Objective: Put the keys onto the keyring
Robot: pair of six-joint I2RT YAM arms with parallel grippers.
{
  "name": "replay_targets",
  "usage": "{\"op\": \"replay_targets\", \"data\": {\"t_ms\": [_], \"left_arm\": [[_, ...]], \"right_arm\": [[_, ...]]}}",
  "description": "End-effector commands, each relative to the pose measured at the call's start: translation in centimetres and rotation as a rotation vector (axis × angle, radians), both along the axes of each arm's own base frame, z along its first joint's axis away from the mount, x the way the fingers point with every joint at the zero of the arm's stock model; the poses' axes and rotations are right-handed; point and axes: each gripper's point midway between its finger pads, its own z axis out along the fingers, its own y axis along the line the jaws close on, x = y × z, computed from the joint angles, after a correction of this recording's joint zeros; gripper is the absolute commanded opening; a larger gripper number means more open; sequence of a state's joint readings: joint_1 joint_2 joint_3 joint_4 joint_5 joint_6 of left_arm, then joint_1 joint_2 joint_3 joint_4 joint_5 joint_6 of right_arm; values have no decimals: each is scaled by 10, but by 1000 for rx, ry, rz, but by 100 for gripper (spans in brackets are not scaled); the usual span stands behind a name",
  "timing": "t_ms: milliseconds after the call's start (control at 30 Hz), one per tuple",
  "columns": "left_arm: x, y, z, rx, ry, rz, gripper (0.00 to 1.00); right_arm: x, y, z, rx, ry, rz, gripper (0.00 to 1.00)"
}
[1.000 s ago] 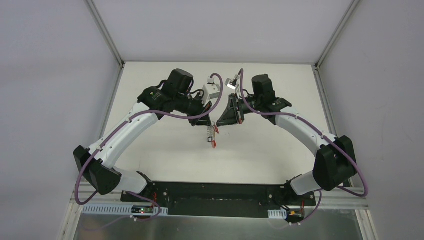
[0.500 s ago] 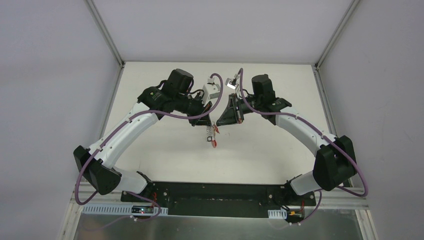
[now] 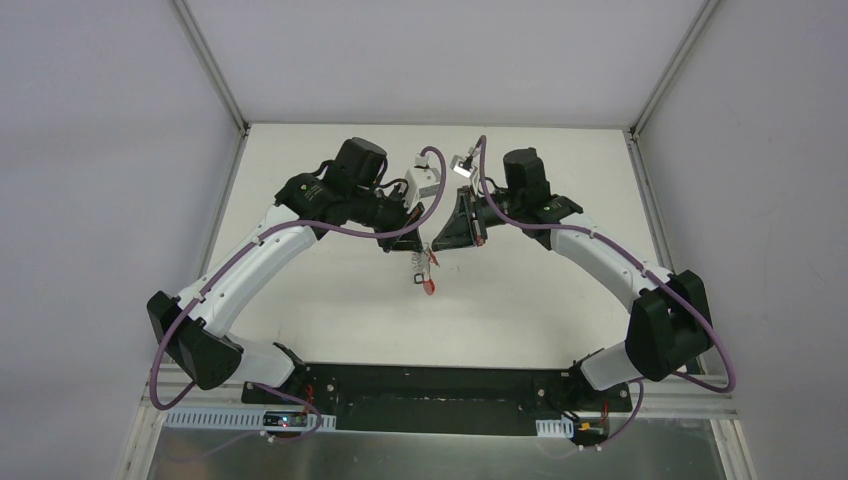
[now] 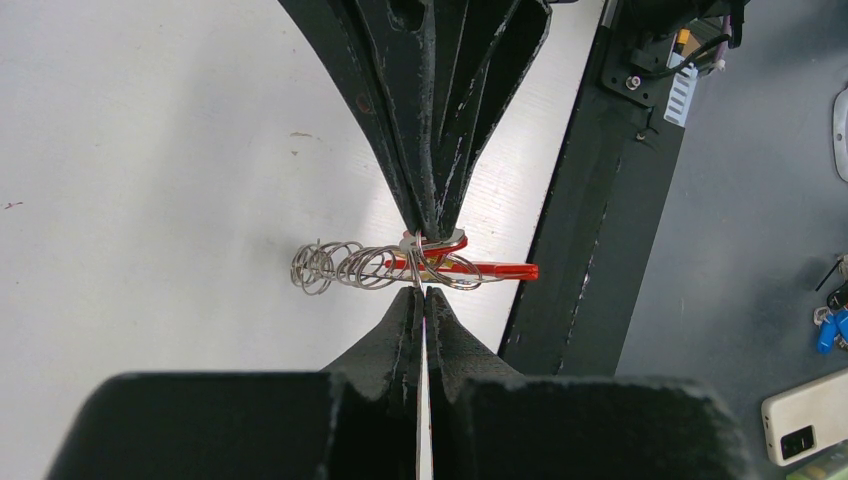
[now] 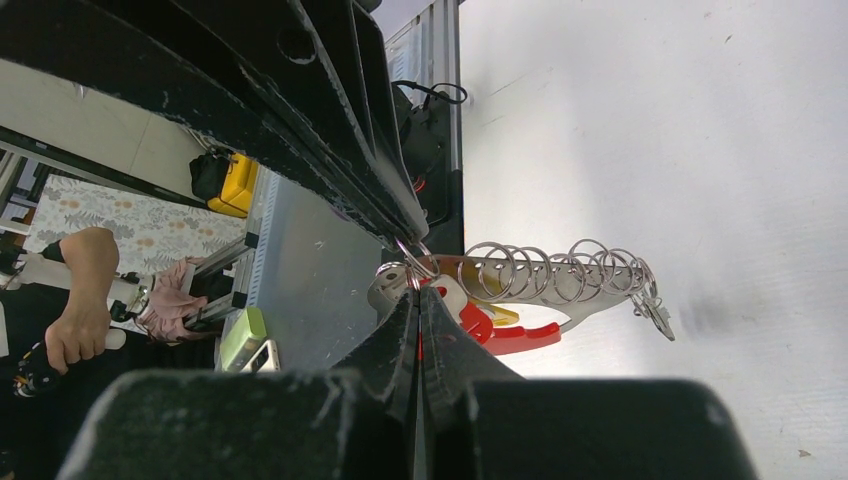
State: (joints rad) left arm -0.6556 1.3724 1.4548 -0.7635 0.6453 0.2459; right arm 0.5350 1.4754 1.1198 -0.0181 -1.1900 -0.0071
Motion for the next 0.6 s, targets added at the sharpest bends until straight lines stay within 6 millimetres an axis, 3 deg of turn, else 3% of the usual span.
{"op": "replay_targets", "data": {"t_ms": [0, 567], "left_arm": [[-7, -8, 13, -52, -12, -38, 0], [-6, -9, 13, -51, -12, -36, 0]], "right_arm": [[6, 6, 18, 45, -76, 2, 0], [1, 4, 24, 61, -80, 25, 0]]}}
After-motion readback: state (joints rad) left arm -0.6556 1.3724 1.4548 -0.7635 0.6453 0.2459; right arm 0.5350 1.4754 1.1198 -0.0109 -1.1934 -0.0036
